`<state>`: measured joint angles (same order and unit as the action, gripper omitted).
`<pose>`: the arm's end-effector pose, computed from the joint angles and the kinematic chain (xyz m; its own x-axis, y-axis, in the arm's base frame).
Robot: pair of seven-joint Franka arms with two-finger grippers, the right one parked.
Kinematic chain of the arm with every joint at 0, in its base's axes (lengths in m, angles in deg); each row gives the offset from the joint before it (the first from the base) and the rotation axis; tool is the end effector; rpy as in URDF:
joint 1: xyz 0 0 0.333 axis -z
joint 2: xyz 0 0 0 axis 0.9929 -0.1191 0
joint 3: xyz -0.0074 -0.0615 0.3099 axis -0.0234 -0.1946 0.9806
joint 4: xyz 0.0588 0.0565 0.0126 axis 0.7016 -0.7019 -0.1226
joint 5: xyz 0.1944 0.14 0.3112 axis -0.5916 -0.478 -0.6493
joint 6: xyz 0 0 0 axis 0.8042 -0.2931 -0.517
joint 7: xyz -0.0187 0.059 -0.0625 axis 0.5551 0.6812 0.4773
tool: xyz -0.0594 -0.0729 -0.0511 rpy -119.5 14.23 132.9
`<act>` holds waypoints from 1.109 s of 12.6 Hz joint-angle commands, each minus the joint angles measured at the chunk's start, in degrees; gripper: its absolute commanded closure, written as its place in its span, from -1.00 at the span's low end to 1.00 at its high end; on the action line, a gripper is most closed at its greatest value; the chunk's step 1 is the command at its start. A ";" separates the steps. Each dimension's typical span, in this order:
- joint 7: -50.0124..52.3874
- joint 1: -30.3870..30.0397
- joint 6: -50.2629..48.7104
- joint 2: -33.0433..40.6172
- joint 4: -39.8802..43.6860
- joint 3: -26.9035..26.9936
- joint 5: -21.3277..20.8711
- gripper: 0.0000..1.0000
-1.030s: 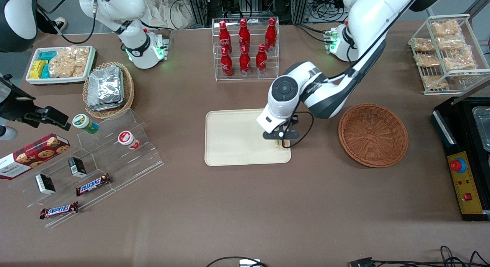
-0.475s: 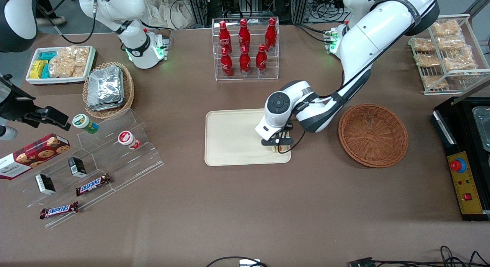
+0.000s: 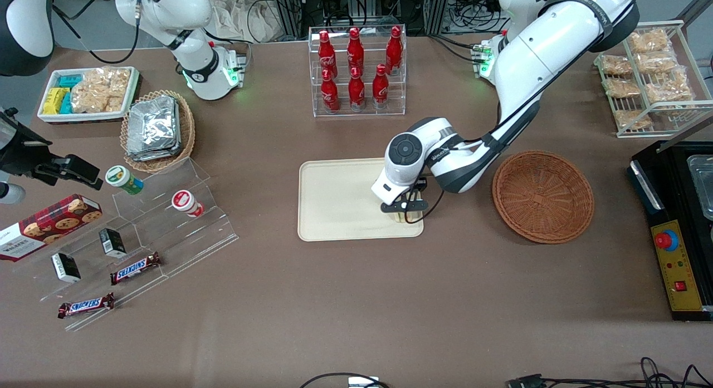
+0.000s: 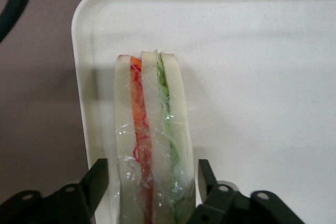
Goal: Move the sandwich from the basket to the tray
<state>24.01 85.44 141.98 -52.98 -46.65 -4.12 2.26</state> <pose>0.4776 -0.4129 0.2106 0.9937 0.0344 -0.1069 0.0302 -0.9987 -0.0403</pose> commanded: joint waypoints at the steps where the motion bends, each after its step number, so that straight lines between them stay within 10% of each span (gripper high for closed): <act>1: 1.56 -0.09 -0.24 0.98 0.06 -0.32 -0.87 -1.00; 9: -7.10 -1.05 -24.35 15.47 11.02 0.90 9.22 -1.00; 14: -27.41 -0.35 -29.77 30.92 12.73 19.67 23.00 -1.00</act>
<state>2.87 84.36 112.57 -27.90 -31.66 8.37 20.18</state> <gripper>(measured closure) 0.000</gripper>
